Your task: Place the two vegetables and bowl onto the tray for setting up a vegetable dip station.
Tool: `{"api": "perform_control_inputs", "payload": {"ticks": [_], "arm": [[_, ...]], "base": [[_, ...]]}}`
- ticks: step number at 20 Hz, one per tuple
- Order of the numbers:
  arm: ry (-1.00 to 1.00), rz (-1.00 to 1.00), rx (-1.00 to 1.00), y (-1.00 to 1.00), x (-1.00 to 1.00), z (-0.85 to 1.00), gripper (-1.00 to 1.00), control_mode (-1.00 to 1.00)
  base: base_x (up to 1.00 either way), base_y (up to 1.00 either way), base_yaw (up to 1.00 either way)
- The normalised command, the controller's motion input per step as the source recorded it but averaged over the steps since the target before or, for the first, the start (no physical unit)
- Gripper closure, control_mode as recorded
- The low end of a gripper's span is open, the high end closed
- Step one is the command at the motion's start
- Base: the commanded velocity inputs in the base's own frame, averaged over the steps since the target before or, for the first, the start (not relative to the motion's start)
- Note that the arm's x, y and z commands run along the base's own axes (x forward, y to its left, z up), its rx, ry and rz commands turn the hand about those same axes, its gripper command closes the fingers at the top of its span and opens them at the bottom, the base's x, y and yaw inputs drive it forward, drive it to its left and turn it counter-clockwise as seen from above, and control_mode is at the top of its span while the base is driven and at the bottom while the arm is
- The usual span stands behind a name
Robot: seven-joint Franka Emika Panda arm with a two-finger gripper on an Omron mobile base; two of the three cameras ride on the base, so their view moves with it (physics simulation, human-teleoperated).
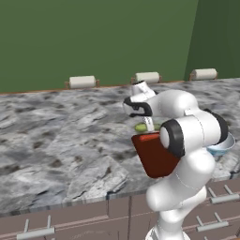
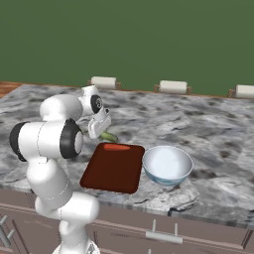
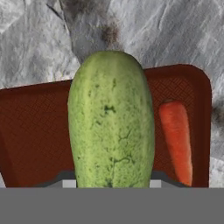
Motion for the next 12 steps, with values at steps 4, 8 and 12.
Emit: {"api": "perform_control_inputs", "payload": {"ticks": [4, 8, 12], "arm": [[0.00, 0.21, 0.00, -0.41, 0.21, -0.25, 1.00, -1.00], [0.00, 0.14, 0.00, -0.22, 0.09, -0.28, 1.00, -1.00], [-0.03, 0.02, 0.00, 0.00, 0.08, -0.40, 1.00, -1.00]], "base": [[0.00, 0.00, 0.00], [0.00, 0.00, 0.00], [0.00, 0.00, 0.00]]}}
